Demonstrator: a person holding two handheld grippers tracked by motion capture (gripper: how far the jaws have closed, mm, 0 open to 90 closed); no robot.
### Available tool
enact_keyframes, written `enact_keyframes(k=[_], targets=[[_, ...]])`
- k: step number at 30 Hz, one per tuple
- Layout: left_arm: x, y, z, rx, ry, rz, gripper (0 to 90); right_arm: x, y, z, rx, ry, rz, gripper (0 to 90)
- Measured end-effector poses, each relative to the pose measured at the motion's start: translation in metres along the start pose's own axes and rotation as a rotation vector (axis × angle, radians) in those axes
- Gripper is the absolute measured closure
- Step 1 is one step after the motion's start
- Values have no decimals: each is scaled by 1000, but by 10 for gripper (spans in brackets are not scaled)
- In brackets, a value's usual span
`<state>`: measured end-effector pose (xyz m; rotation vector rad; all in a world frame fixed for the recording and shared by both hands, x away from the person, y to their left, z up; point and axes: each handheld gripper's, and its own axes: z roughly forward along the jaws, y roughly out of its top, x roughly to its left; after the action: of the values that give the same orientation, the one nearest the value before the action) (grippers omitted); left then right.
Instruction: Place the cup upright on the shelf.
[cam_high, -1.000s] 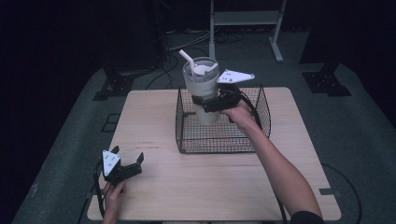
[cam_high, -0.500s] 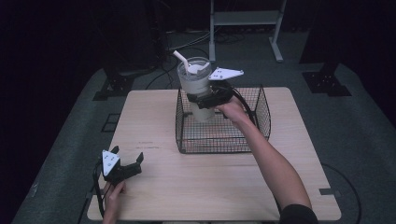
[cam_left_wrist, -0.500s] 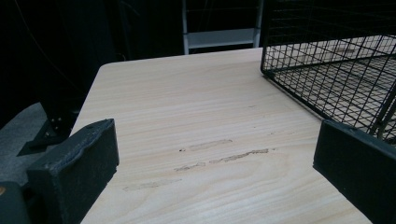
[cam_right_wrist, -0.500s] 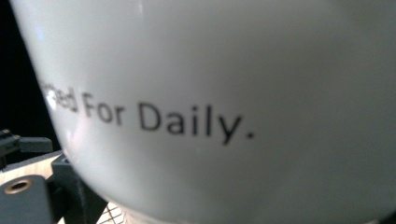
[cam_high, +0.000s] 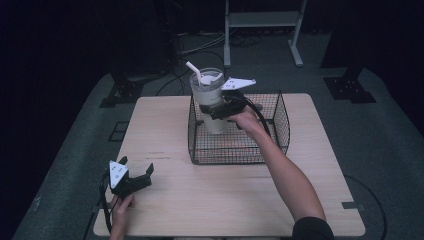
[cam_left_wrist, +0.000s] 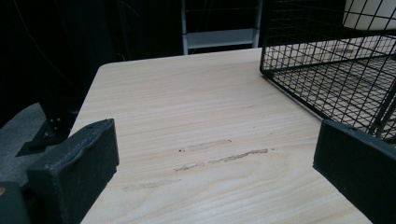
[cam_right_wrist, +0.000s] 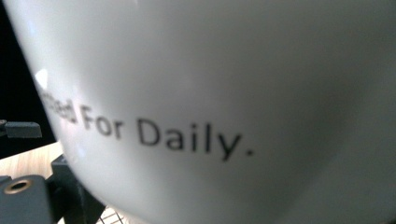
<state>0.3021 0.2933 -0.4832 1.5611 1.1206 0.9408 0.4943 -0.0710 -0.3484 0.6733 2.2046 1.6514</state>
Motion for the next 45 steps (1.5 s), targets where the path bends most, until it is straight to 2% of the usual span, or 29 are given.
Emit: enact_keyframes(k=[11, 19, 26, 29, 32, 34, 39, 45], targets=[[0, 0, 0, 1, 0, 0, 0, -14, -26, 13, 52, 10, 38, 62], [0, 0, 0, 0, -1, -1, 0, -16, -33, 21, 66, 19, 28, 61], [0, 0, 0, -1, -2, -5, 0, -18, -41, 31, 141, 13, -2, 59], [0, 0, 0, -3, -2, -6, 0, -20, -47, 35, 165, 18, 13, 58], [0, 0, 0, -3, -3, -5, 0, -22, -51, 37, 194, 19, 7, 58], [1, 0, 0, -2, -4, -5, 0, -23, -53, 36, 181, 16, 18, 58], [0, 0, 0, -3, -4, -3, 0, -27, -55, 31, 199, 5, 31, 55], [-1, 0, 0, -1, -4, 5, 0, -28, -61, 22, 179, -5, 9, 56]])
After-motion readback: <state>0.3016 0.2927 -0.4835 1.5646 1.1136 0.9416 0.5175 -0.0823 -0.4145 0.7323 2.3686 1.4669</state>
